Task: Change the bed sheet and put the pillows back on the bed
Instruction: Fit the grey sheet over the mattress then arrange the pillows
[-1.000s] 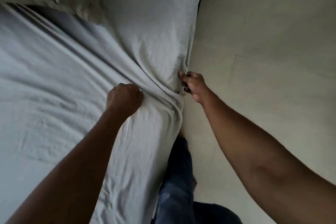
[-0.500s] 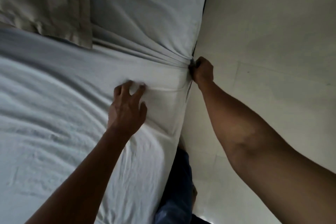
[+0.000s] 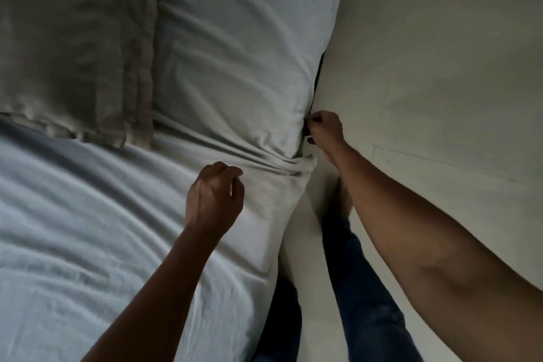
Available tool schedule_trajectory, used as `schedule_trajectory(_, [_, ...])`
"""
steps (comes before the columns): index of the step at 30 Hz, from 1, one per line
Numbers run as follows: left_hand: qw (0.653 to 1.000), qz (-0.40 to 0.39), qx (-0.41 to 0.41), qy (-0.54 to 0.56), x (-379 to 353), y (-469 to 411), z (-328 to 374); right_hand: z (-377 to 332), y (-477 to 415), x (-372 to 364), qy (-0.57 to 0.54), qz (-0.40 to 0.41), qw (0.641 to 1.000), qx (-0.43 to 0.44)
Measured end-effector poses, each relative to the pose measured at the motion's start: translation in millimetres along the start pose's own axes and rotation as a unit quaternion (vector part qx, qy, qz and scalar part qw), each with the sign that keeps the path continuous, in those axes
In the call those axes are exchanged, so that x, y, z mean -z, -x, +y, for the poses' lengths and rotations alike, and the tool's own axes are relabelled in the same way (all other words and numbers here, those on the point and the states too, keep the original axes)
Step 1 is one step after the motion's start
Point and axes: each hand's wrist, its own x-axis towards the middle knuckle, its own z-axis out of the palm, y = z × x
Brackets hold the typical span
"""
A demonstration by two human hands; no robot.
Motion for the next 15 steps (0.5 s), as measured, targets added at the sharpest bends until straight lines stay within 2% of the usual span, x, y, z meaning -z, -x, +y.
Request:
schedule_trajectory(4, [0.999, 0.042, -0.013, 0.006, 4, -43, 14, -9, -18, 23, 0.154, 0.067, 0.979, 0.119])
schedule_trajectory(7, [0.997, 0.080, -0.018, -0.003, 6, -83, 18, -10, -59, 48, 0.208, 0.129, 0.955, 0.166])
schedule_trajectory(10, [0.993, 0.111, -0.027, -0.022, -4, -130, 28, -3, -98, 54, 0.246, 0.149, 0.936, 0.202])
schedule_trajectory(13, [0.995, 0.080, -0.049, -0.030, -14, -171, 53, -11, -114, 41, 0.238, 0.073, 0.960, 0.128])
schedule_trajectory(15, [0.998, 0.025, -0.018, -0.053, -16, -201, 65, -30, -127, 36, 0.181, -0.039, 0.980, 0.076])
